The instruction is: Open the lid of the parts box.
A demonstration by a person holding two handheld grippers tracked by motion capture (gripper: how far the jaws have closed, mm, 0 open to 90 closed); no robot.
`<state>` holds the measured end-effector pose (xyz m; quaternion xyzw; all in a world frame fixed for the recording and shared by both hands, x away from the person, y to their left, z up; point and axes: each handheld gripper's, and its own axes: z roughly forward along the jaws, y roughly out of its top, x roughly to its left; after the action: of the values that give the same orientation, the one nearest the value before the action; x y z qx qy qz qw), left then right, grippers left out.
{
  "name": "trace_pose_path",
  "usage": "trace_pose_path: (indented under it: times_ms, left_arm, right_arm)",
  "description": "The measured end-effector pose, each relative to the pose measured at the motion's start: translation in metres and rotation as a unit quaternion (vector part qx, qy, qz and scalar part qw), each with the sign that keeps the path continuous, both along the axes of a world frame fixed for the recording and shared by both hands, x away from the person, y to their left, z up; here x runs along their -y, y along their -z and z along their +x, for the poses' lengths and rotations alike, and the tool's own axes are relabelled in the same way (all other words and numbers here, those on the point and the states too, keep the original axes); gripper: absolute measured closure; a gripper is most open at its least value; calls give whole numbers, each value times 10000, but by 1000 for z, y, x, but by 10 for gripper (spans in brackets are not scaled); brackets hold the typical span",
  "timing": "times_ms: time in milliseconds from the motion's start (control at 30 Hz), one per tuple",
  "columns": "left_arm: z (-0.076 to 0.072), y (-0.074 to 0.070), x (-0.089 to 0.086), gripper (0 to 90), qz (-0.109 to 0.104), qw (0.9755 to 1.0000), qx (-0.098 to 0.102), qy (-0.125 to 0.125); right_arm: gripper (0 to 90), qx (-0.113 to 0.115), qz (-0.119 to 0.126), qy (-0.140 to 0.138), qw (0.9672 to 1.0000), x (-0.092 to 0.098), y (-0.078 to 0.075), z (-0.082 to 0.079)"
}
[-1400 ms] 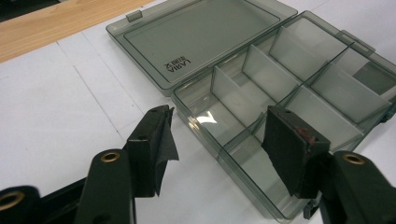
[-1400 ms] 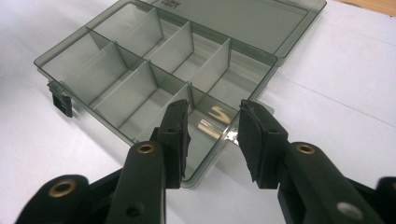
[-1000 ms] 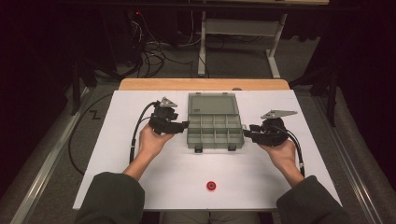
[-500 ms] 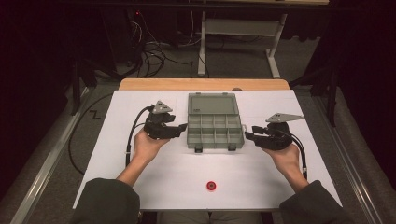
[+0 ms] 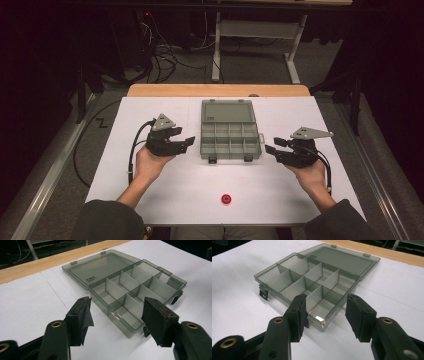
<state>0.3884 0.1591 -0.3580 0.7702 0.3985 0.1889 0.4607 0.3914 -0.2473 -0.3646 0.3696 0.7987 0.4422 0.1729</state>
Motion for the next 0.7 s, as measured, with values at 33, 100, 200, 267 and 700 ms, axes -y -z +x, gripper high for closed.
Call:
trace_pose_path:
  times_ms: [33,100,200,267,700]
  left_arm:
    - [-1,0,-1,393,5,10000,16,-3]
    - [-5,0,-3,392,-5,10000,47,-18]
    - [-10,0,-7,392,-50,9999,102,-17]
    - [-13,0,-9,391,-34,9999,132,-23]
    - [-29,5,-17,380,-213,9994,283,-18]
  right_arm:
    - [527,21,12,-2,10000,1,0,-1]
    - [520,56,26,-4,10000,2,1,-4]
    - [508,131,79,-23,9999,4,1,-8]
    - [502,175,76,-42,9998,6,2,-12]
    - [465,506,404,-59,9979,19,6,-32]
